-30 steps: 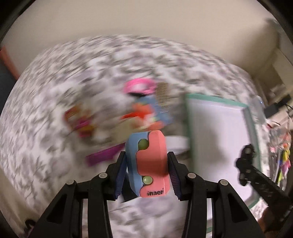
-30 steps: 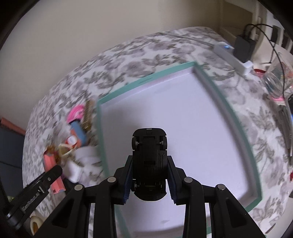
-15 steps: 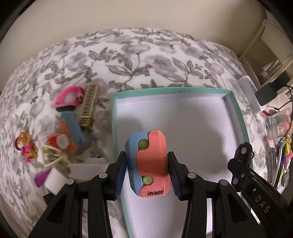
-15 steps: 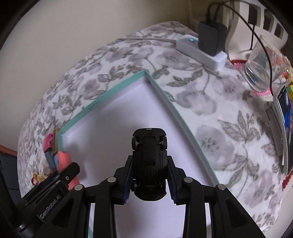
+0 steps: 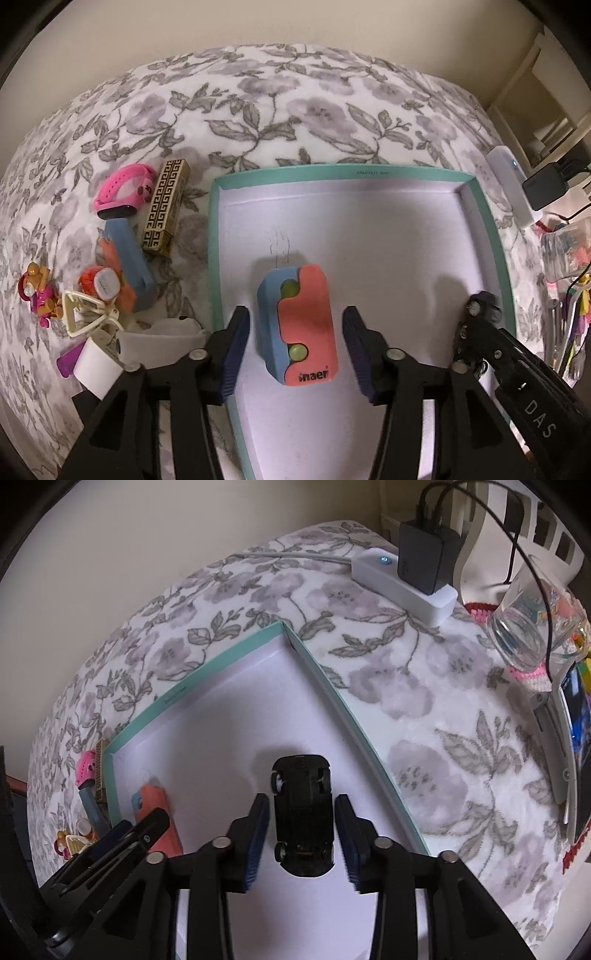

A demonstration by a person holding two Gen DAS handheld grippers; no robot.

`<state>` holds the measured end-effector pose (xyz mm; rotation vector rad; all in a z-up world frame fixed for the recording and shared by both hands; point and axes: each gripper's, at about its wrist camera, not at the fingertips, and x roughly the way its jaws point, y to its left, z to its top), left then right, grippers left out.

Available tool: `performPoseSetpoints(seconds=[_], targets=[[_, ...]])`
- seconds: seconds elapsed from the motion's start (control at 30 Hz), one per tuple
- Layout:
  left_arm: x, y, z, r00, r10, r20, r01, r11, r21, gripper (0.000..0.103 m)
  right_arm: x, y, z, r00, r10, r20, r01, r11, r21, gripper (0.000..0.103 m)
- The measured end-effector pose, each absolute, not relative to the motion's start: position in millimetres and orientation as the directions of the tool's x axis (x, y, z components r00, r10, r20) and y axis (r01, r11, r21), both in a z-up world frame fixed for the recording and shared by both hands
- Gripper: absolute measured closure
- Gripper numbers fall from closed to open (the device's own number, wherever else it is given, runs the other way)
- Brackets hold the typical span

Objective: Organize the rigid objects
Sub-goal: 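Open the left tool releasing the eraser while the right tool releases the car, then withdraw both tools from the tray back toward the pile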

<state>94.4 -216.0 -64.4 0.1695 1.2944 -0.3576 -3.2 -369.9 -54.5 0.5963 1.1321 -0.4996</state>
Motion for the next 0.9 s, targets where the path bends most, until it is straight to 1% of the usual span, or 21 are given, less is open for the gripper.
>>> performPoseSetpoints(seconds=[0.03,0.2,0.27,0.3,0.33,0.4,0.47,0.53,0.73,0.9], targets=[[94,-215,-62,0.231,-0.168,-0.958,0.353,0.932,-0.079,0.047,-4,-369,-53,0.35,-0.073,-0.934,0.643,0.744,0.183,0.053],[88,-209,-46,0.26,-0.17,-0.951,0.36,0.931,-0.068,0.046,-6,-363,-44,0.355,-0.097,-0.93,0.627,0.763,0.16,0.05],[87,-205,-41,0.271,-0.174,-0.947,0.354,0.933,-0.07,0.039,-7,-359,-40,0.359,-0.112,-0.927,0.618,0.772,0.146,0.045],[86,-202,-39,0.276,-0.176,-0.945,0.35,0.934,-0.072,0.029,-7,-357,-39,0.361,-0.117,-0.925,0.616,0.775,0.142,0.042],[86,-200,-37,0.283,-0.176,-0.943,0.347,0.935,-0.071,0.022,-8,-356,-38,0.365,-0.123,-0.923,0.612,0.779,0.138,0.039],[85,-194,-34,0.303,-0.167,-0.938,0.338,0.939,-0.059,0.022,-9,-353,-37,0.371,-0.13,-0.919,0.606,0.784,0.134,0.035],[85,-188,-32,0.31,-0.161,-0.937,0.328,0.943,-0.053,0.021,-11,-350,-37,0.379,-0.131,-0.916,0.603,0.786,0.137,0.029],[85,-178,-30,0.314,-0.158,-0.936,0.313,0.948,-0.056,0.021,-13,-347,-38,0.383,-0.133,-0.914,0.602,0.787,0.137,0.028],[84,-151,-28,0.333,-0.135,-0.933,0.268,0.963,-0.044,0.02,-19,-340,-39,0.387,-0.161,-0.908,0.597,0.794,0.114,0.019],[81,-128,-28,0.348,-0.132,-0.928,0.231,0.972,-0.052,0.02,-23,-336,-40,0.391,-0.176,-0.903,0.599,0.794,0.105,0.006]])
